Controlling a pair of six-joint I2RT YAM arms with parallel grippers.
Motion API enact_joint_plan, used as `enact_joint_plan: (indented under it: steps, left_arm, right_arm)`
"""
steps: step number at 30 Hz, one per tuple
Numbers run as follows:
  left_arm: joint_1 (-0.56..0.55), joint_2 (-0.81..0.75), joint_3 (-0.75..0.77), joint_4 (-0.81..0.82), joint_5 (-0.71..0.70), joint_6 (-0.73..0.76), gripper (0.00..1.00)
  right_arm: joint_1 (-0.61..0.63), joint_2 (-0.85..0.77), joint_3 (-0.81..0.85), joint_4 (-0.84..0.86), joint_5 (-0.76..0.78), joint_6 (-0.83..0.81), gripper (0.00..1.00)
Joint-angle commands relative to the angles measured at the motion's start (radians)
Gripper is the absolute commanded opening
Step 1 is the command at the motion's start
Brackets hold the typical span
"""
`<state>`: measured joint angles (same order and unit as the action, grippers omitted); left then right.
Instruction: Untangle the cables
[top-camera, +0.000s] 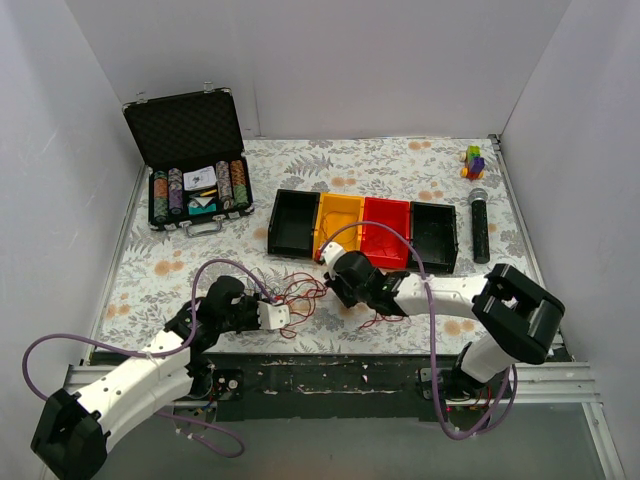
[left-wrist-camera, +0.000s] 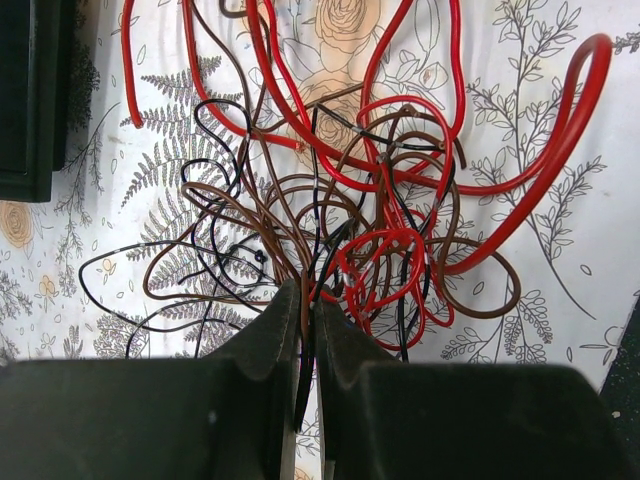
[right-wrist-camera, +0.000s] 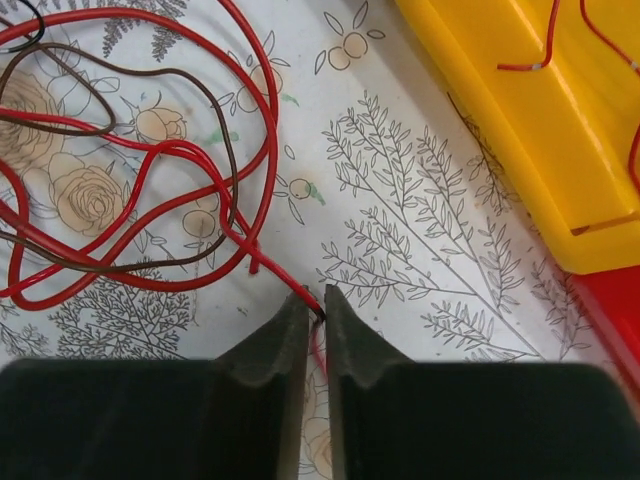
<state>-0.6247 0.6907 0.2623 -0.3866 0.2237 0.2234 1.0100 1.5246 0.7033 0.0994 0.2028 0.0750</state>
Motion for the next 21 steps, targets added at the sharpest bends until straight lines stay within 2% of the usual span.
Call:
enact_joint_plan:
  steps: [1, 2, 7, 13, 15, 21]
  left_arm:
    - [0.002, 0.001, 0.029, 0.009, 0.009, -0.004, 0.00]
    - [0.002, 0.000, 0.029, 0.008, 0.009, -0.006, 0.00]
    - [0.002, -0.003, 0.026, -0.008, 0.031, 0.008, 0.00]
    - [0.000, 0.015, 0.034, -0.029, 0.045, 0.024, 0.00]
    - [0.002, 0.026, 0.031, -0.041, 0.042, 0.027, 0.00]
    - [-0.004, 0.041, 0.012, -0.074, 0.043, 0.047, 0.00]
  right_arm:
    - [-0.002, -0.010, 0.029, 0.043, 0.056, 0.006, 0.04]
    - [-0.004, -0.035, 0.015, 0.036, 0.091, 0.017, 0.01]
    - [-0.043, -0.255, -0.083, -0.021, 0.222, 0.084, 0.01]
    - [-0.160, -0.576, -0.180, -0.142, 0.259, 0.160, 0.01]
    - [-0.185, -0.682, -0.179, -0.194, 0.283, 0.186, 0.01]
    - [-0.241, -0.829, -0.084, -0.407, 0.487, 0.339, 0.01]
